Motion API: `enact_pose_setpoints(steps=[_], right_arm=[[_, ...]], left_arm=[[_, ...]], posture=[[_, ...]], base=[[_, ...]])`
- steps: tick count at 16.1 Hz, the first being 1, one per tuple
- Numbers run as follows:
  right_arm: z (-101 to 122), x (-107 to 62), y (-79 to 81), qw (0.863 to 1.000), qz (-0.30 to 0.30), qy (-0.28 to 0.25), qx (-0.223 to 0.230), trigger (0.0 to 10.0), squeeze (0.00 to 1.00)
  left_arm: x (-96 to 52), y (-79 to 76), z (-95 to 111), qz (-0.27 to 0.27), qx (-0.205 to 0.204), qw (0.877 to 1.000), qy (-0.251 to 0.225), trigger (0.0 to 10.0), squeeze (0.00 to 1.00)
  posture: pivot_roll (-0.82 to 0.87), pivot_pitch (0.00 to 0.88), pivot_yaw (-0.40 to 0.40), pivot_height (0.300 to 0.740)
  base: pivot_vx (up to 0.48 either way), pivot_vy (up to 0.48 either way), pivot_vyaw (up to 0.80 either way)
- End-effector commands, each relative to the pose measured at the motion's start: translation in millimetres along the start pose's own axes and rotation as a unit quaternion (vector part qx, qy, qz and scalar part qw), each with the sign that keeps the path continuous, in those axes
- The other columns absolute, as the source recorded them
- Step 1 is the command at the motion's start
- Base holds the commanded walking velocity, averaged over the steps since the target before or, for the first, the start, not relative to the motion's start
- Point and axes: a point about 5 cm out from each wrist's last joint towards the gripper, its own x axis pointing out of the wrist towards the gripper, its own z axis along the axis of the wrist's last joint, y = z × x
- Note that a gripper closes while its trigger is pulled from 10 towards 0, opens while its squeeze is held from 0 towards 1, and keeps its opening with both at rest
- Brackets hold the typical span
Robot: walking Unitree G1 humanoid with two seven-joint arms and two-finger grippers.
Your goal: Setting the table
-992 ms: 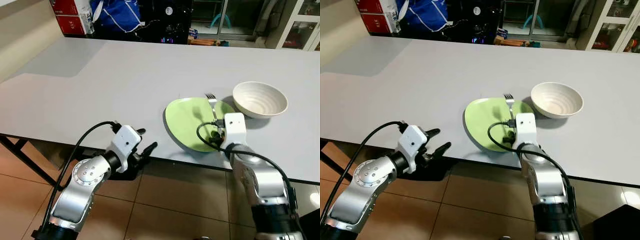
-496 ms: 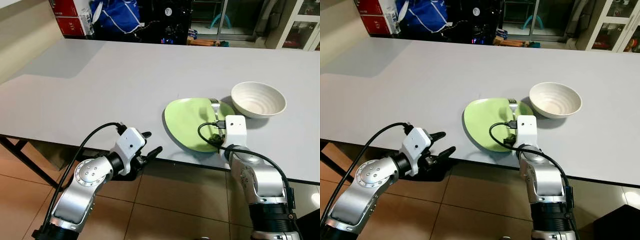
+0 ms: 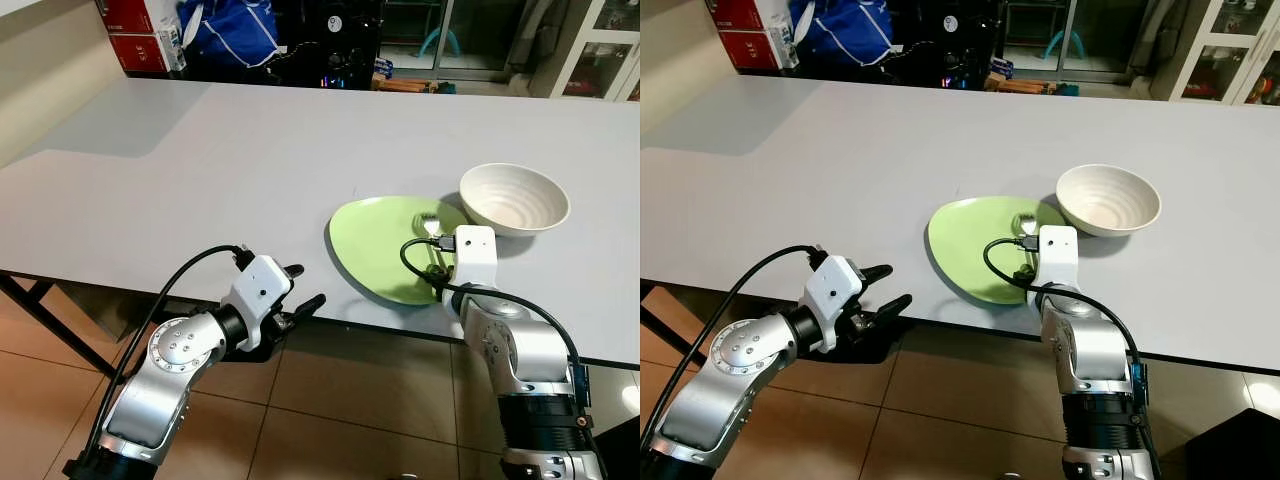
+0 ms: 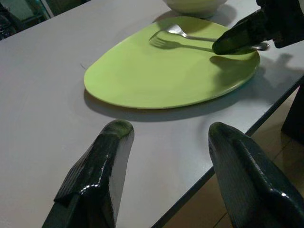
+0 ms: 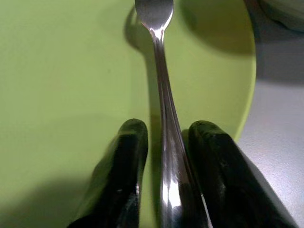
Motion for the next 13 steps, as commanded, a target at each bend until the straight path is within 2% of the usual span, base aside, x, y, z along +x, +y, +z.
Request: enact_pose_setpoints(steps=[1, 7, 8, 9, 10, 12, 13], right_arm=[[-1.6, 1.7, 0.7, 1.000, 0.002, 0.014, -0.004, 10.0, 0.00], [6.2, 0.3, 4.7, 1.000, 0.015, 0.006, 0.006, 10.0, 0.00], [9.4, -0.6, 5.8, 1.000, 0.023, 0.000, 0.012, 10.0, 0.25], [10.2, -1.0, 6.1, 1.000, 0.025, -0.002, 0.014, 10.0, 0.25], [12.1, -1.7, 6.6, 0.999, 0.029, -0.006, 0.015, 10.0, 1.00], [25.9, -6.3, 11.5, 0.998, 0.043, -0.051, 0.008, 10.0, 1.00], [33.5, -10.1, 11.7, 0.996, 0.044, -0.079, -0.002, 10.0, 0.00]], left_arm=[[-2.2, -0.5, 2.1, -0.008, 0.006, 1.000, 0.002, 10.0, 0.00], [-3.1, -0.5, 0.9, -0.010, 0.010, 1.000, 0.006, 10.0, 0.00], [-3.1, -0.3, 0.9, -0.010, 0.010, 1.000, 0.006, 10.0, 0.00], [-3.1, -0.2, 1.0, -0.010, 0.010, 1.000, 0.006, 10.0, 0.00], [-3.0, -0.1, 1.1, -0.010, 0.011, 1.000, 0.006, 10.0, 0.00], [-2.9, 1.7, 2.2, -0.005, 0.018, 1.000, 0.004, 10.0, 0.00], [-2.7, 4.6, 4.0, 0.008, 0.022, 1.000, -0.002, 10.0, 0.00]], posture=[[-0.03, 0.018, 0.060, 0.740], [-0.03, 0.018, 0.060, 0.740], [-0.03, 0.019, 0.061, 0.740], [-0.03, 0.019, 0.061, 0.740], [-0.03, 0.018, 0.061, 0.740], [-0.03, 0.017, 0.062, 0.740], [-0.03, 0.017, 0.060, 0.740]], base=[[0.000, 0.000, 0.00], [0.000, 0.000, 0.00], [0.000, 0.000, 0.00], [0.000, 0.000, 0.00], [0.000, 0.000, 0.00], [0.000, 0.000, 0.00], [0.000, 0.000, 0.00]])
